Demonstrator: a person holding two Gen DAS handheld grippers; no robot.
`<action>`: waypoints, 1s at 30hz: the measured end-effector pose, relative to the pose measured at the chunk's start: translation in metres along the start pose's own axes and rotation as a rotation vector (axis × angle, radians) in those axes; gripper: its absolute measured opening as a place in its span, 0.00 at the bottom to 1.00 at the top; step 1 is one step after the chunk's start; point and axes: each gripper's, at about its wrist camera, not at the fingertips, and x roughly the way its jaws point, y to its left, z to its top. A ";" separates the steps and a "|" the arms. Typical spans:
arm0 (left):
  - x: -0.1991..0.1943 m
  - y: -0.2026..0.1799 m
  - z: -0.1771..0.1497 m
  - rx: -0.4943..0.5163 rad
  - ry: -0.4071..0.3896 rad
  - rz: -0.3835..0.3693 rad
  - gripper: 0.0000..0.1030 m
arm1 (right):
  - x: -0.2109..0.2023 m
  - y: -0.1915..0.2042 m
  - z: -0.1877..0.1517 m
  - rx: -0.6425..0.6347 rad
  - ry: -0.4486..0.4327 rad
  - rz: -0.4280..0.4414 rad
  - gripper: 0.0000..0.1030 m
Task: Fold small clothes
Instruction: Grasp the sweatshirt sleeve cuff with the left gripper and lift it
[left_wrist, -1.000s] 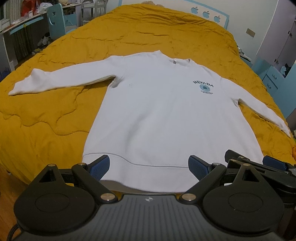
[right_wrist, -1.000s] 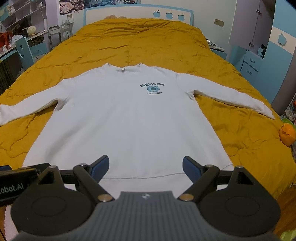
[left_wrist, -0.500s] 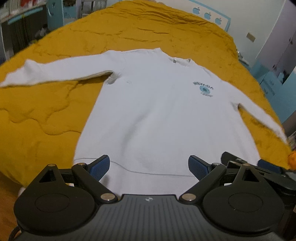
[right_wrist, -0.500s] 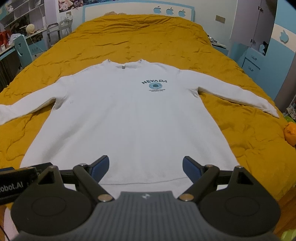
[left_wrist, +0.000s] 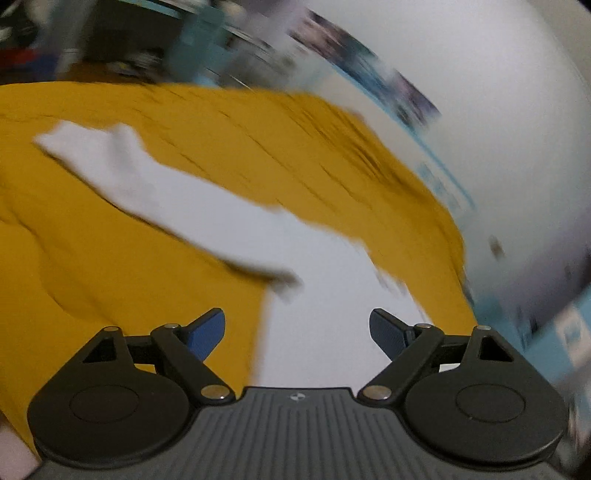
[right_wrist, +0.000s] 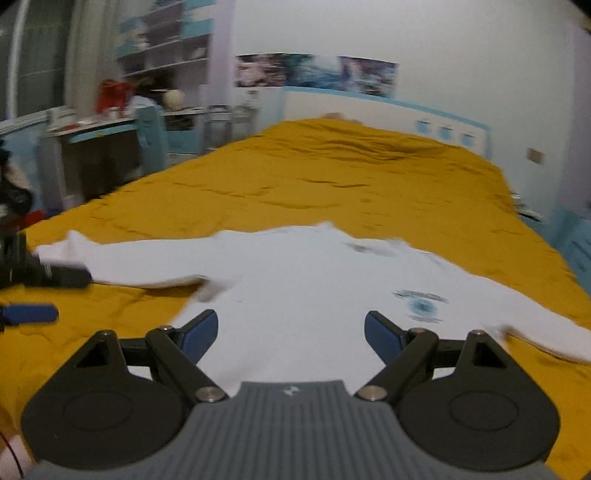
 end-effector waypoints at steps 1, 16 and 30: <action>0.001 0.014 0.009 -0.038 -0.030 0.012 1.00 | 0.008 0.004 0.003 0.000 -0.003 0.023 0.80; 0.062 0.165 0.079 -0.491 -0.320 0.259 0.88 | 0.138 0.091 0.032 -0.107 0.044 0.174 0.80; 0.088 0.178 0.093 -0.460 -0.339 0.288 0.17 | 0.172 0.102 0.014 -0.071 0.182 0.191 0.79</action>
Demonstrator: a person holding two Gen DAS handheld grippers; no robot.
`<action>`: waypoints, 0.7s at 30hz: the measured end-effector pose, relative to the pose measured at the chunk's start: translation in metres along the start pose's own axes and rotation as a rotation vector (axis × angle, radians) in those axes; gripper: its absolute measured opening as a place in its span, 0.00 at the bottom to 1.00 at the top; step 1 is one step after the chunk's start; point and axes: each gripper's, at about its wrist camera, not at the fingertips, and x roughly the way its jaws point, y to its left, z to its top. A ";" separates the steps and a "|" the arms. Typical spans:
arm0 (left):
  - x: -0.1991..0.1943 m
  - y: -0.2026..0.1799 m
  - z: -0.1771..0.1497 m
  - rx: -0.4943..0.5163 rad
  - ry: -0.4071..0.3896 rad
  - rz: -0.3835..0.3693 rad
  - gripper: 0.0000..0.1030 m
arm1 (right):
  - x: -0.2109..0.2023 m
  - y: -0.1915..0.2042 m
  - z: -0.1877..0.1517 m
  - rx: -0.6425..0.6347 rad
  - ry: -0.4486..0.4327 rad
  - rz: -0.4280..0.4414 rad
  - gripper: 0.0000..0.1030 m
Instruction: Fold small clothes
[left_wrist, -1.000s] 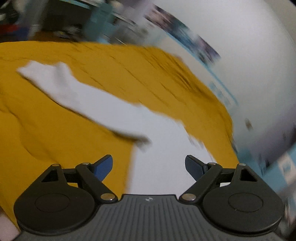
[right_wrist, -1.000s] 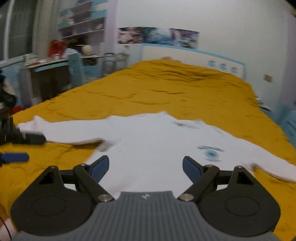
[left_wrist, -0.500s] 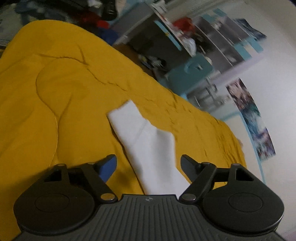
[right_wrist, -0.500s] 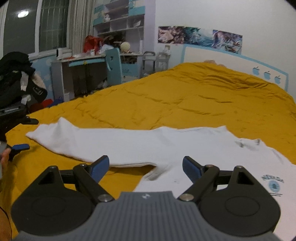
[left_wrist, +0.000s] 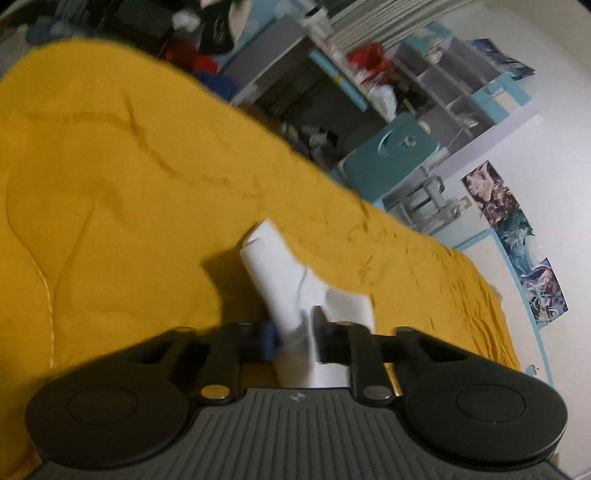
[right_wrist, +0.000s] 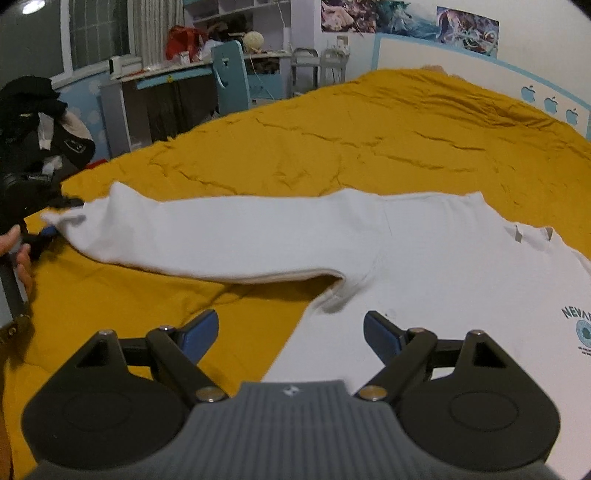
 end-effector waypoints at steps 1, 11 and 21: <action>-0.001 0.002 0.001 -0.016 -0.003 -0.006 0.15 | -0.001 -0.001 -0.001 0.003 0.002 -0.005 0.79; -0.031 -0.095 0.003 0.060 -0.021 -0.296 0.12 | -0.038 -0.049 -0.020 0.057 -0.004 -0.060 0.79; -0.072 -0.293 -0.148 0.309 0.285 -0.765 0.10 | -0.087 -0.158 -0.068 0.311 0.002 -0.166 0.80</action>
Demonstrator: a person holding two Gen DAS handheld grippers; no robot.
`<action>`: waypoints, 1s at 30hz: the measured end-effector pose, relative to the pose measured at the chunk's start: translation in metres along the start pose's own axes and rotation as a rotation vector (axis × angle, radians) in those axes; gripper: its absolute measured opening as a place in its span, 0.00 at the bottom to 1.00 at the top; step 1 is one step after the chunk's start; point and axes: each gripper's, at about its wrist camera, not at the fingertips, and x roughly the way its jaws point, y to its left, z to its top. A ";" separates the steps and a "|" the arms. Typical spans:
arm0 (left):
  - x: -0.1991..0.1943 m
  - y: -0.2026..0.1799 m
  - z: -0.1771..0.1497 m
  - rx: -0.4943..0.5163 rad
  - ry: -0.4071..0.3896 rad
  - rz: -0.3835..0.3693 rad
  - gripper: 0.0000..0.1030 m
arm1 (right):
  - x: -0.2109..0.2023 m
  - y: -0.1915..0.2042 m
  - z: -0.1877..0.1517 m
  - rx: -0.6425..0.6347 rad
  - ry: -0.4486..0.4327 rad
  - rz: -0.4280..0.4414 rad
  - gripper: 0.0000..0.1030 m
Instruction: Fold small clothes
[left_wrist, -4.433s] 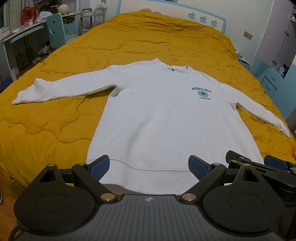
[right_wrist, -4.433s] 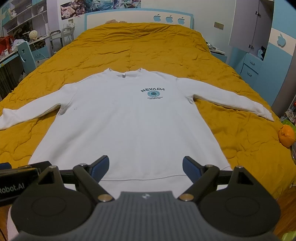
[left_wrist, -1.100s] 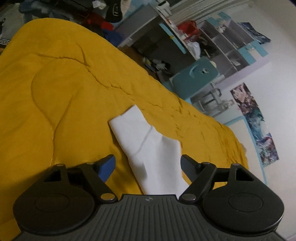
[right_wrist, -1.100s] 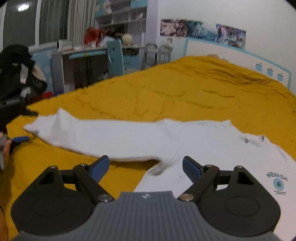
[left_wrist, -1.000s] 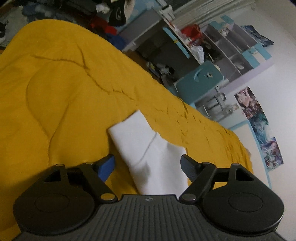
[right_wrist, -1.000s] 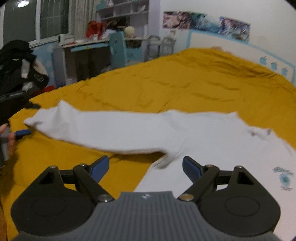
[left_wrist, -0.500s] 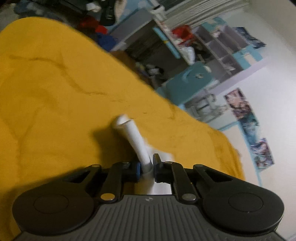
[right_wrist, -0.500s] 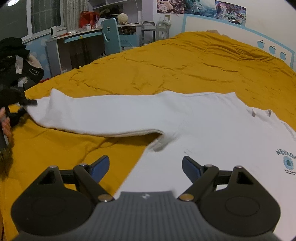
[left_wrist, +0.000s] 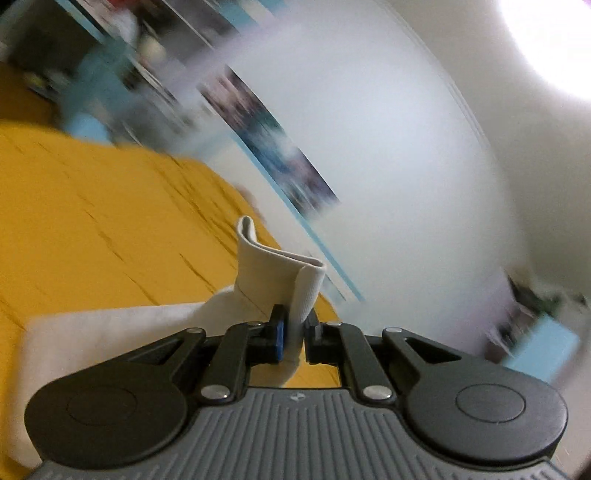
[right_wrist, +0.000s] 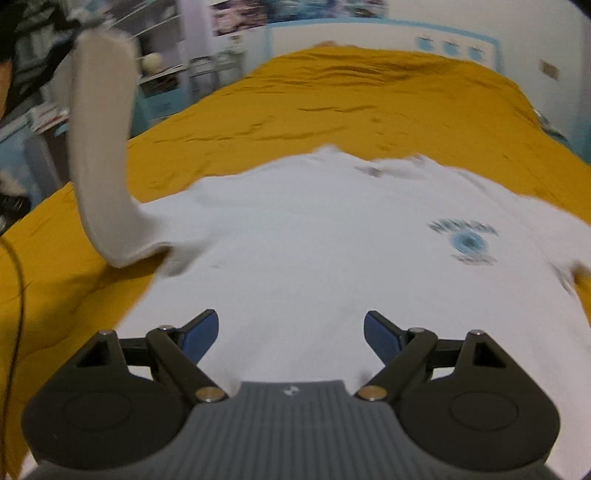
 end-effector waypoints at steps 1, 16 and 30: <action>0.017 -0.012 -0.020 0.008 0.049 -0.026 0.10 | -0.003 -0.011 -0.002 0.018 0.000 -0.012 0.80; 0.128 0.005 -0.198 0.035 0.648 0.029 0.61 | -0.027 -0.159 -0.034 0.416 -0.006 -0.041 0.80; 0.006 0.073 -0.085 0.297 0.570 0.437 0.84 | 0.104 -0.216 0.034 0.861 -0.005 0.133 0.66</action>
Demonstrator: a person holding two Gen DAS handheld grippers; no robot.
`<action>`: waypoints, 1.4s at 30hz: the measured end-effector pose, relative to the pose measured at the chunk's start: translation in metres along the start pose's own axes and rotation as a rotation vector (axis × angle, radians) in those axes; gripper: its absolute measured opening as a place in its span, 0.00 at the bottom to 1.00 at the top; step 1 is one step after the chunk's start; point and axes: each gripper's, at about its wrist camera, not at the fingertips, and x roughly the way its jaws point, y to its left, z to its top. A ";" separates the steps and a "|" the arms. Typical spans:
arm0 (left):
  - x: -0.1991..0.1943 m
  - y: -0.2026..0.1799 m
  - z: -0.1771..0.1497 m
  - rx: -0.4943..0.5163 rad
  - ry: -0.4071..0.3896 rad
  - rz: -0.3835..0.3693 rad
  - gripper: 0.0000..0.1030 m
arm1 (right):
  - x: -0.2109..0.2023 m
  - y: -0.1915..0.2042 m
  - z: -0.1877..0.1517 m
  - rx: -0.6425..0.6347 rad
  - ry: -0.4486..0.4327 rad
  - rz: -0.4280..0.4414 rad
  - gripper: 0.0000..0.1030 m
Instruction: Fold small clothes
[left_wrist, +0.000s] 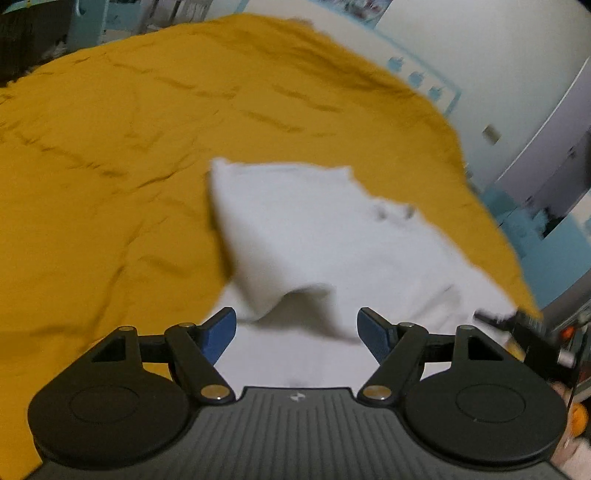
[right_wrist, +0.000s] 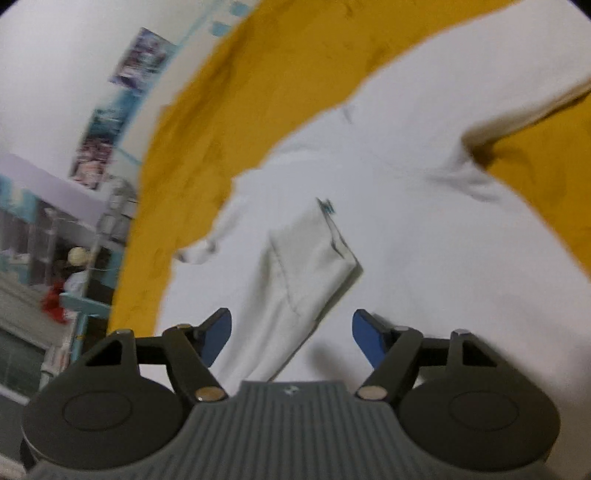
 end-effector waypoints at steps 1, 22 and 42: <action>-0.002 0.001 -0.003 0.011 0.015 0.011 0.86 | 0.007 -0.001 0.000 0.016 -0.013 -0.003 0.66; 0.049 0.004 -0.024 0.008 0.152 0.104 0.89 | -0.031 -0.033 0.037 0.016 -0.269 -0.058 0.01; 0.078 -0.025 -0.012 -0.001 0.162 0.082 0.89 | -0.067 -0.029 0.043 -0.076 -0.246 -0.150 0.46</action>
